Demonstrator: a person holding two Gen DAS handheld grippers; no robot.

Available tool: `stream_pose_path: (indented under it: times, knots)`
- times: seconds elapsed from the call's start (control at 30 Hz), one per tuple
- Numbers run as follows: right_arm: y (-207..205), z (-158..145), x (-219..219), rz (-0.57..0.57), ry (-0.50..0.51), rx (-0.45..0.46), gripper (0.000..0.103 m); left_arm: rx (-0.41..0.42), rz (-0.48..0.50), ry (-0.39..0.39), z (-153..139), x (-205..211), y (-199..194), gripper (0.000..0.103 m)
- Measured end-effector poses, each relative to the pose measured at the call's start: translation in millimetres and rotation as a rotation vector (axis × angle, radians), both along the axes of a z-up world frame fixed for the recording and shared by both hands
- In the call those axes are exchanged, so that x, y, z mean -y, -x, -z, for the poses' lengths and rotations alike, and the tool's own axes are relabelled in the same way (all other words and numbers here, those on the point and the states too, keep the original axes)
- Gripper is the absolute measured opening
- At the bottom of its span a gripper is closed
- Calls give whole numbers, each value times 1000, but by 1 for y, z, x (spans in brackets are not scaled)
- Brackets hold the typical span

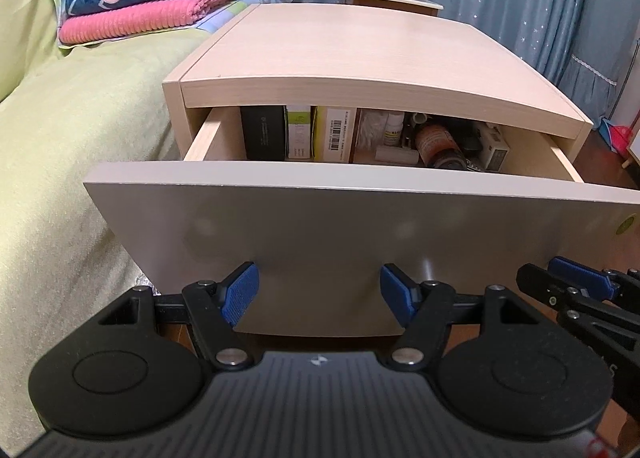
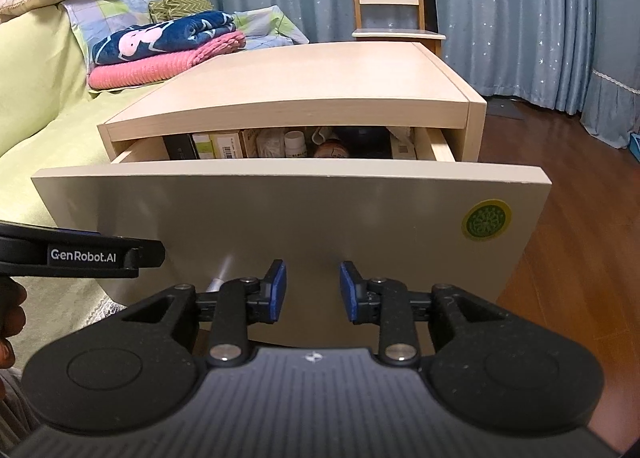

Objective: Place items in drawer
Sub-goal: 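Push the drawer front inward with the right tool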

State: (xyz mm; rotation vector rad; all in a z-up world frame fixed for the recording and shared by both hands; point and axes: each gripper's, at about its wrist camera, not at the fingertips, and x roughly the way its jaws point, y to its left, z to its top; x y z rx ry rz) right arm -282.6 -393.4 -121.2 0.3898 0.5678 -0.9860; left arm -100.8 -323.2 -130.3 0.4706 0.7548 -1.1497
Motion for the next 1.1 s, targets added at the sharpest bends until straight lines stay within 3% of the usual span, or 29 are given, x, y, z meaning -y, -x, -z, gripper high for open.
stream_pose_path:
  times: [1.1]
  knots:
    - [-6,0,11,13,3,15,31,2,-48,-17,4,10,-3,71]
